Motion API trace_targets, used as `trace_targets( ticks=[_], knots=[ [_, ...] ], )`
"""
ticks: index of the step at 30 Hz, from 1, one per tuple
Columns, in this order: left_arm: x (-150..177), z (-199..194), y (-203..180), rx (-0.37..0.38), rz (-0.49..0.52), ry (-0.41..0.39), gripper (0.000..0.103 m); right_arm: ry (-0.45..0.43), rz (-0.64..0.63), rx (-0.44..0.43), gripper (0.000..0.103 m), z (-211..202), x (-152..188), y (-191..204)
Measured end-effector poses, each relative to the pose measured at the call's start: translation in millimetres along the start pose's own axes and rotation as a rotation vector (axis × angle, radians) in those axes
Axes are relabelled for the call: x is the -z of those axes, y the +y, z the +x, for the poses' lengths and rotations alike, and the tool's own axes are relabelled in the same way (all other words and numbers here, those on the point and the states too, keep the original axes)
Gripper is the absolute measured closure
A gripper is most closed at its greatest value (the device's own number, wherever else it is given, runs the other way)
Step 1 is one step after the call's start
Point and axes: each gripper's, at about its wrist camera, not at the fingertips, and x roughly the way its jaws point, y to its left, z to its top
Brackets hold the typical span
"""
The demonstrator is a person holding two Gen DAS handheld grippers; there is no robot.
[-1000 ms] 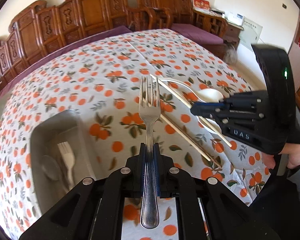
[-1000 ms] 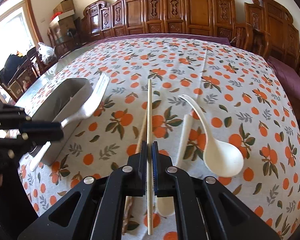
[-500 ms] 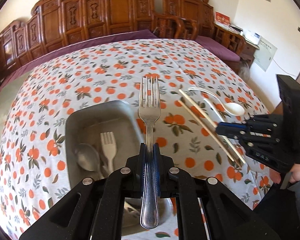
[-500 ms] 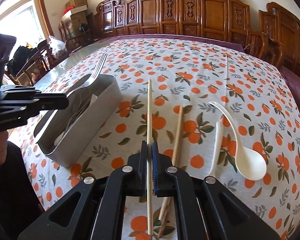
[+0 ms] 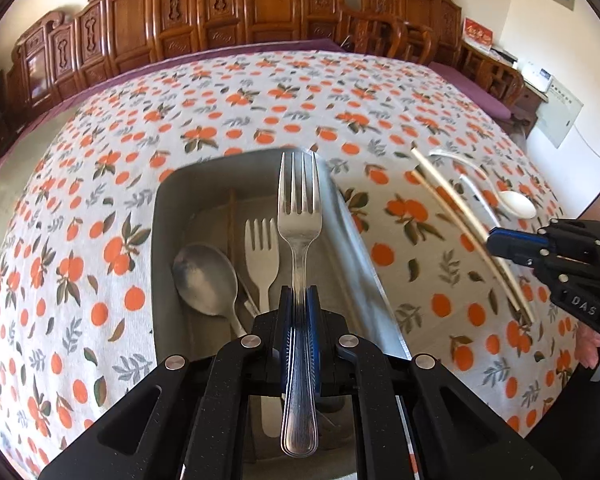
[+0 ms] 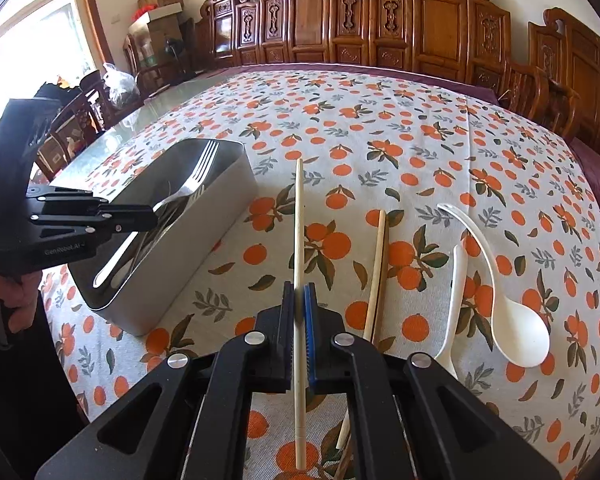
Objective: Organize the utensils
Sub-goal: 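Carry the steel fork into the tray and lower it with the left tool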
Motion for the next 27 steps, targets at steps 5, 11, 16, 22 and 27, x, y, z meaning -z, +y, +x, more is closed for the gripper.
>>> trace_targets(
  ticks=[5,11,16,22,27],
  knots=[
    [4,9,-1,0.006,0.002,0.030,0.096,0.005,0.004,0.007,0.097,2,0,0],
    [6,16,-4,0.011,0.010,0.056,0.096,0.016,0.009,0.019,0.097,7,0,-1],
    [5,12,-1,0.009,0.005,0.041,0.096,0.027,0.019,0.030,0.097,10,1,-4],
    [1,-3,4,0.013,-0.003,-0.007,0.096,0.030,0.021,0.044,0.097,9,0,2],
    [-3,-19,17,0.013,-0.022,-0.053,0.089,0.009,0.030,0.027,0.097,4,-9,16]
  ],
)
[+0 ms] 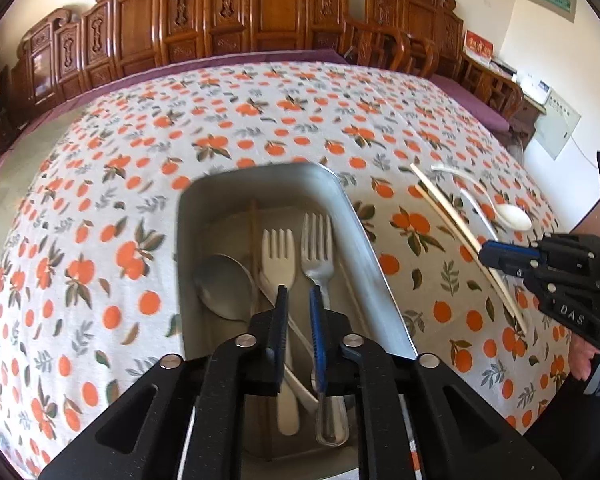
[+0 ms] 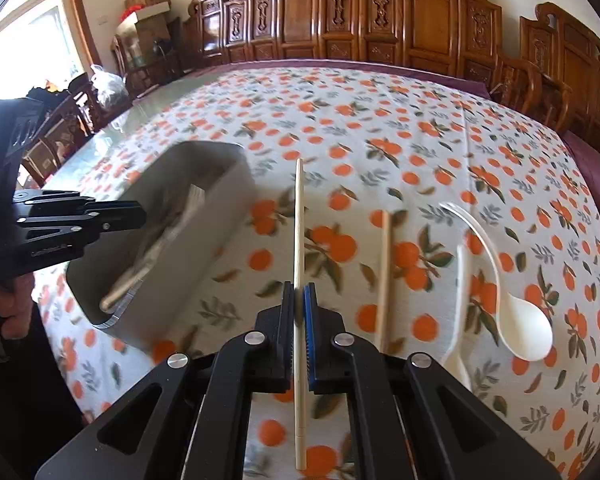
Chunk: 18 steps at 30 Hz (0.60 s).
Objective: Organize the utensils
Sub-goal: 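Carry the steel fork into the tray and lower it with the left tool, then lower the wooden chopstick into the tray and open the right tool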
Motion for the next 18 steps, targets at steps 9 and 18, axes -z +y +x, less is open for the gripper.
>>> trace_targets(
  ticks=[9,18],
  knots=[
    [-5,-23,32,-0.009,-0.057,-0.058,0.082,-0.023,-0.012,-0.097,0.097,0,-22,53],
    [-7,-41,55,-0.029,-0.082,-0.104,0.075,-0.024,0.001,-0.146,0.097,14,-44,91]
  ],
)
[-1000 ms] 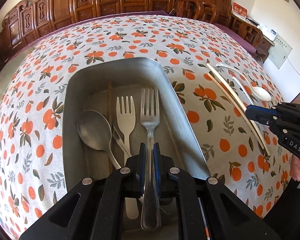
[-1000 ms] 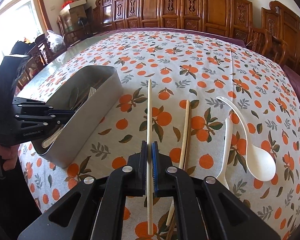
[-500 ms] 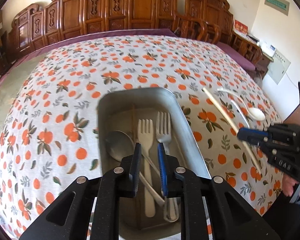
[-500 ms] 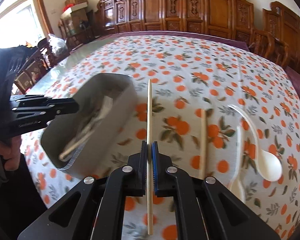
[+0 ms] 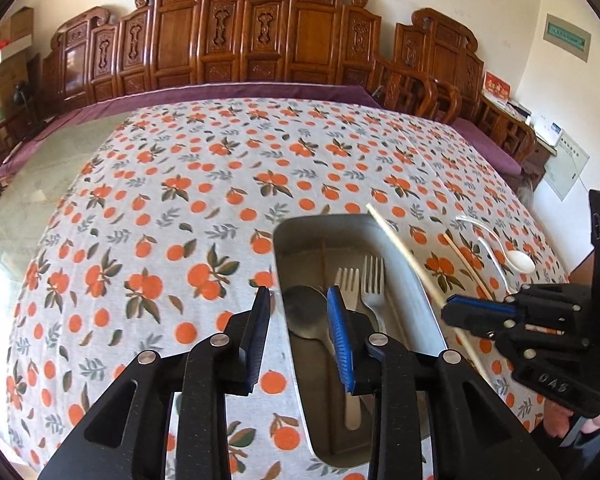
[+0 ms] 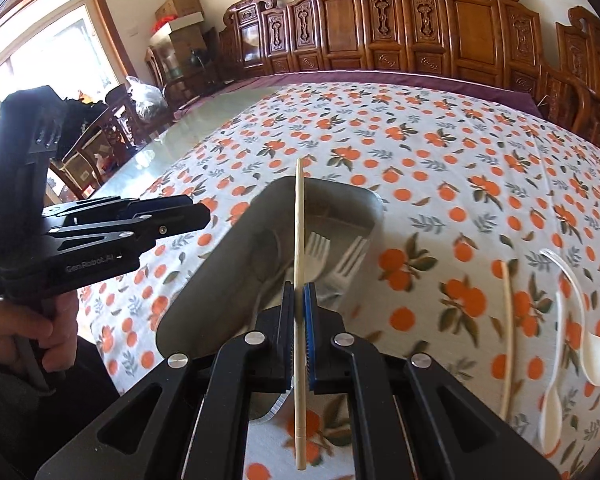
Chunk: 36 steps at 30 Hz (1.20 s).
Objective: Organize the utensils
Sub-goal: 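Lower the wooden chopstick into the tray and open the right tool, then return the right tool to the pile and grasp a white plastic spoon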
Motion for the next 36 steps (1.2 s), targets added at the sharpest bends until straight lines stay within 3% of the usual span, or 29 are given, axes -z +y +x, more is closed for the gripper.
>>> trace_targets(
  ticks=[9,23,36],
  knots=[
    [-1,0,18,-0.026,-0.024,-0.003,0.075,0.026,-0.002,0.025,0.097,30,-10,20],
    [1,6,22,-0.036,-0.022,0.010,0.075,0.065,0.071,0.048,0.097,61,-11,18],
    [2,5,18,-0.020,-0.017,0.009,0.075,-0.008,0.006,0.041,0.095,30,-6,14]
  ],
)
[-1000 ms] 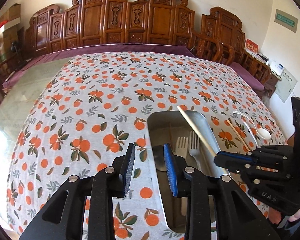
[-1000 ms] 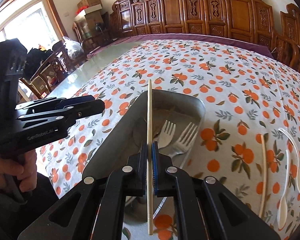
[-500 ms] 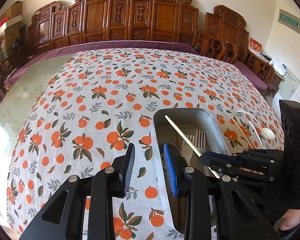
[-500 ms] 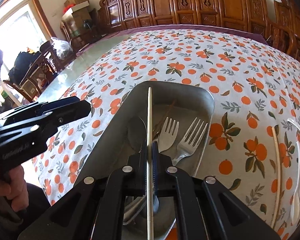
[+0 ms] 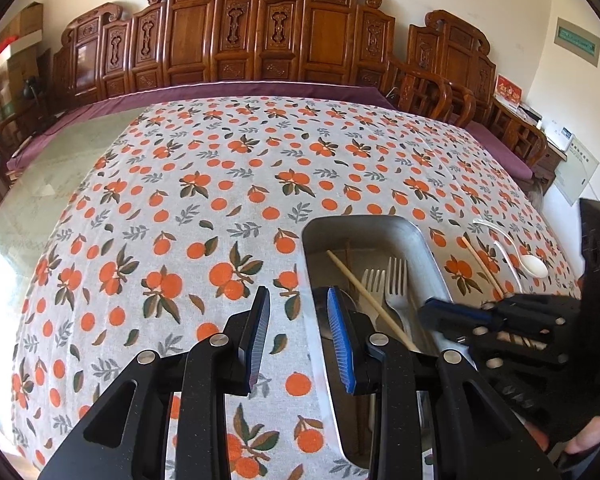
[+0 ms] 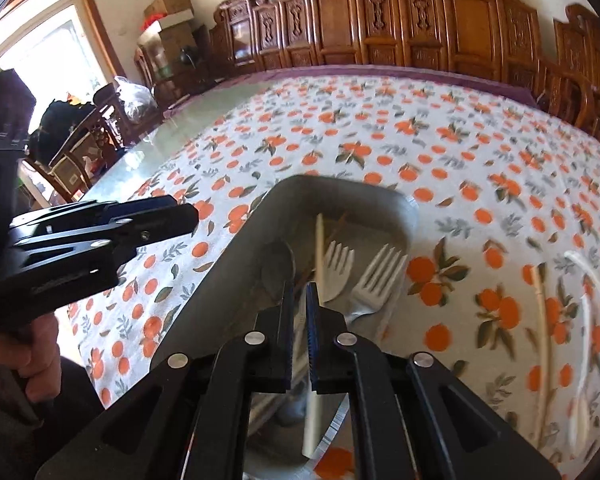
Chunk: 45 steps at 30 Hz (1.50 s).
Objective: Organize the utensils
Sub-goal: 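Return the right tool to the pile and grasp a white plastic spoon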
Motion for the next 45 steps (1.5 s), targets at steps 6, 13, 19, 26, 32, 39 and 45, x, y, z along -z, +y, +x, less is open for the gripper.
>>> trace_targets(
  ticks=[6,13,19,26,32,39,45],
  knots=[
    [0,0,-16,0.025,0.022,-0.004,0.075,-0.028,-0.038,0.077,0.095,-38,8,-37],
    [3,4,-44,0.056,0.059,-0.002,0.063,-0.040,-0.025,0.215,0.095,-71,19,-105],
    [7,6,-71,0.080,0.093,0.005,0.057,0.000,-0.005,0.348,0.088,-75,43,-162],
    [15,9,-101,0.106,0.132,0.013,0.057,0.047,0.064,0.354,0.082,-63,69,-192],
    [19,10,-123,0.111,0.159,0.017,0.057,0.085,0.069,0.376,0.082,-53,76,-201],
    [22,14,-144,0.095,0.178,0.040,0.057,0.099,0.074,0.360,0.082,-50,79,-202],
    [24,22,-161,0.093,0.178,0.073,0.057,0.102,0.107,0.308,0.095,-53,79,-208]
  ],
)
